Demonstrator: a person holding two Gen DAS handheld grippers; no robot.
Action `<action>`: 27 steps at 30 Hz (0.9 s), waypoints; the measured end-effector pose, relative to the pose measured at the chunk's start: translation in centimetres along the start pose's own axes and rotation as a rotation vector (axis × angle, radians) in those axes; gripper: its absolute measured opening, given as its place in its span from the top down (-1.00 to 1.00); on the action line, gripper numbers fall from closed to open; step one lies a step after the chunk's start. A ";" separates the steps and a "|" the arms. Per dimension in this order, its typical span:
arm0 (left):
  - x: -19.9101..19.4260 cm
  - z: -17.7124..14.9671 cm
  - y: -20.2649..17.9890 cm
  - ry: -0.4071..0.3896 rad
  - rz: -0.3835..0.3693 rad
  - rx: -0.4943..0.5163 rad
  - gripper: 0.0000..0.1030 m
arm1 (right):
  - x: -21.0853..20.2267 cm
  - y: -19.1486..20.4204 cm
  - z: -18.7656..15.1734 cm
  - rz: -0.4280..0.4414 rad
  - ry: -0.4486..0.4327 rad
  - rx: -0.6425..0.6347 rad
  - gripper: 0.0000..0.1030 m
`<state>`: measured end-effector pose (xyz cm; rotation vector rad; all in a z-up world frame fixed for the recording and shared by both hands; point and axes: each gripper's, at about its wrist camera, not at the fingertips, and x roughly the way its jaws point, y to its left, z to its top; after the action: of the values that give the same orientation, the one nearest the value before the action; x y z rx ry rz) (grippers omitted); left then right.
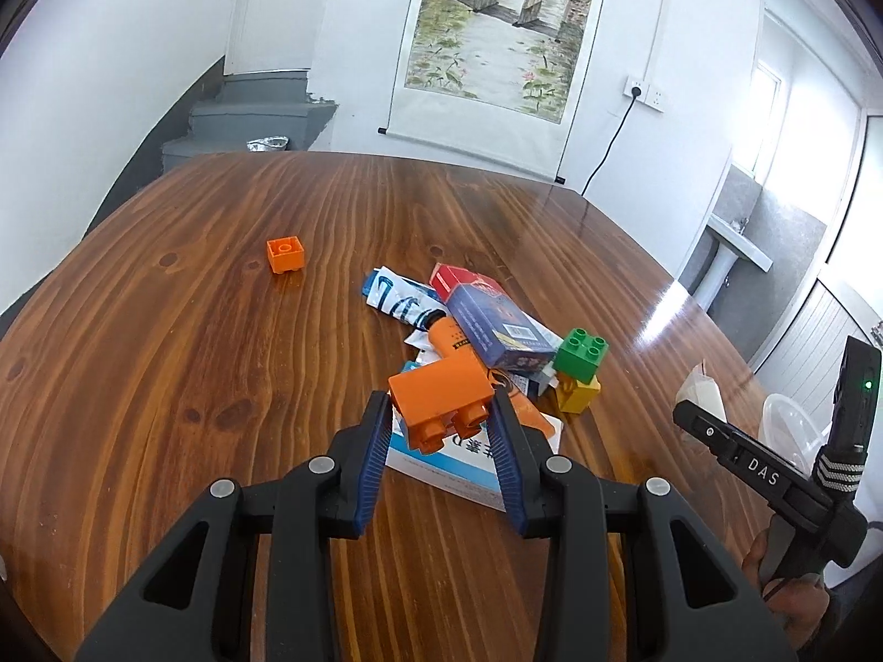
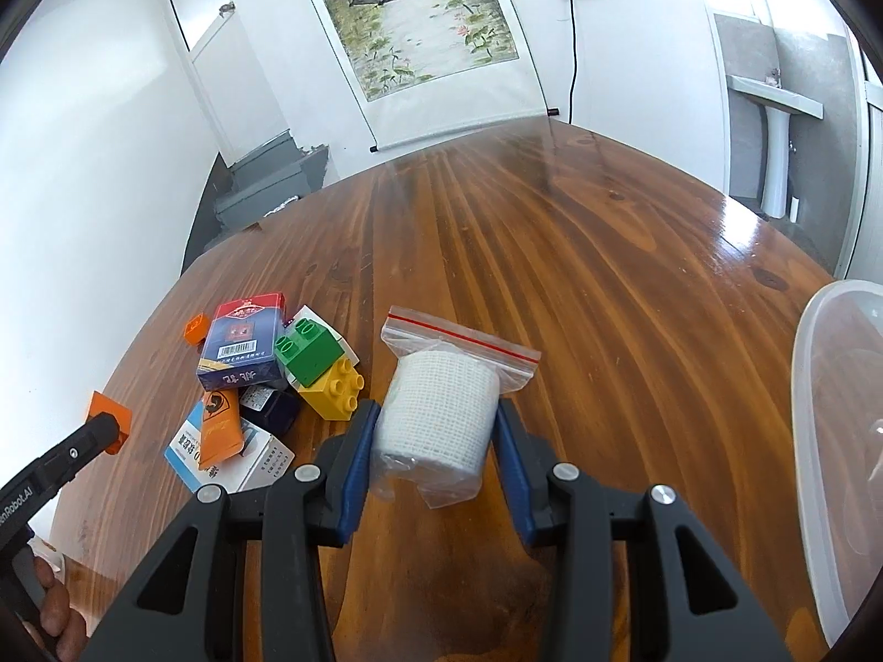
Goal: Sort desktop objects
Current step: 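Carry the orange brick and bandage bag toward the clear plastic bowl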
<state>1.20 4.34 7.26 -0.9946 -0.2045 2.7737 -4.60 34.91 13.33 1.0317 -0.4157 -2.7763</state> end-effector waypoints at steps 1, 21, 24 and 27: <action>0.0 -0.2 -0.3 0.003 -0.003 0.005 0.25 | -0.2 -0.3 -0.1 -0.001 -0.003 0.007 0.12; -0.1 -2.2 -5.6 0.052 -0.062 0.094 0.25 | -6.7 -5.1 -1.2 -0.131 -0.114 0.010 0.12; 0.0 -2.5 -6.4 0.060 -0.066 0.112 0.25 | -7.1 -5.7 -1.8 -0.137 -0.110 0.020 0.12; -0.1 -2.6 -7.0 0.061 -0.071 0.128 0.25 | -7.7 -6.2 -1.9 -0.149 -0.117 0.029 0.12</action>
<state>3.84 11.26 6.65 -1.0182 -0.0511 2.6511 2.20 42.23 14.75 0.9458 -0.4113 -2.9818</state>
